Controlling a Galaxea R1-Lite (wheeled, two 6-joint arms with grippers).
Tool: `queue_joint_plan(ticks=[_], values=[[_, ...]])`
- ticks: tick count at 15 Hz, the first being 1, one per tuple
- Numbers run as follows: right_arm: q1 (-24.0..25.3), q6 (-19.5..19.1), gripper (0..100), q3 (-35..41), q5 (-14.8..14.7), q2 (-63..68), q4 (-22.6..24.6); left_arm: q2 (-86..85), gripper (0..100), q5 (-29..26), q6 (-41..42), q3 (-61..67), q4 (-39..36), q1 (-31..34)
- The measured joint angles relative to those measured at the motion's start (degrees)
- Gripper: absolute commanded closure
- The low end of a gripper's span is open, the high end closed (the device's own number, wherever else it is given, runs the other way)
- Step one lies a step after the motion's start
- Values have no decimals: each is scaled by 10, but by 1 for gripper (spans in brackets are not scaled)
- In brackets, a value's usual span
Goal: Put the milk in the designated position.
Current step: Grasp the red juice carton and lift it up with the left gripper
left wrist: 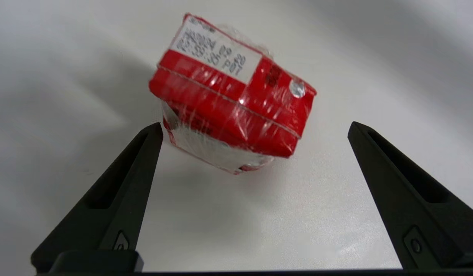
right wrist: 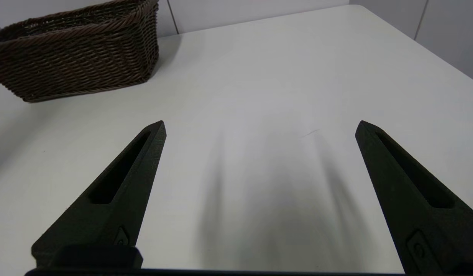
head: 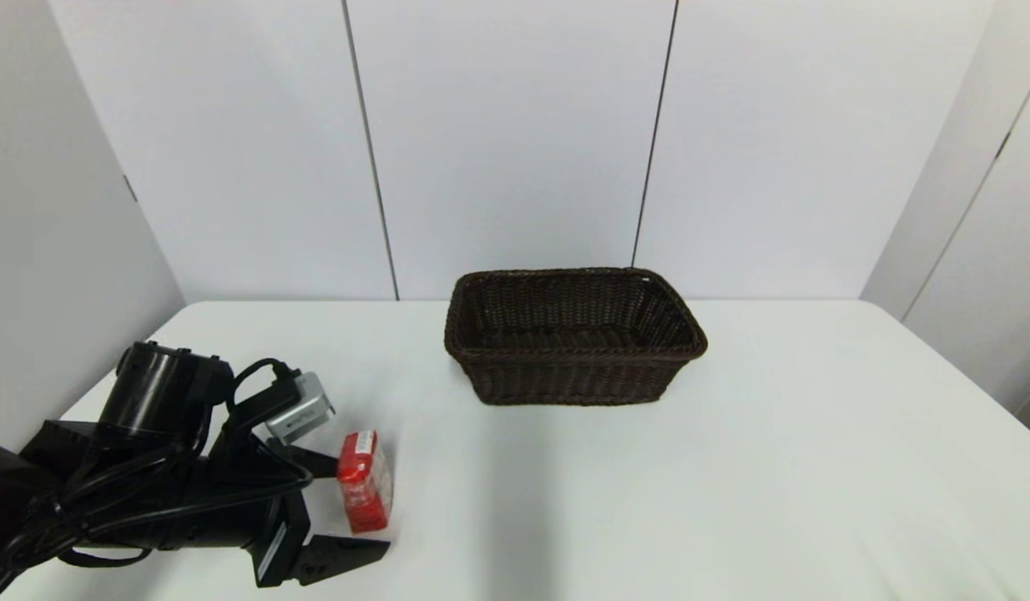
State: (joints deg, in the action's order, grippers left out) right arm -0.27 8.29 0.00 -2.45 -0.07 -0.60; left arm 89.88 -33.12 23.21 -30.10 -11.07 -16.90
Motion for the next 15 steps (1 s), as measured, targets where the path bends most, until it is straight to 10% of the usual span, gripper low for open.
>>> queue_joint_plan(ticks=[10, 11, 15], values=[[0, 0, 0, 0, 0, 0, 0, 17, 0, 1, 0, -25, 1, 0], [0, 0, 0, 0, 0, 0, 0, 20, 100, 1, 0, -25, 1, 0], [0, 0, 0, 0, 0, 0, 0, 29, 100, 0, 0, -39, 1, 0]])
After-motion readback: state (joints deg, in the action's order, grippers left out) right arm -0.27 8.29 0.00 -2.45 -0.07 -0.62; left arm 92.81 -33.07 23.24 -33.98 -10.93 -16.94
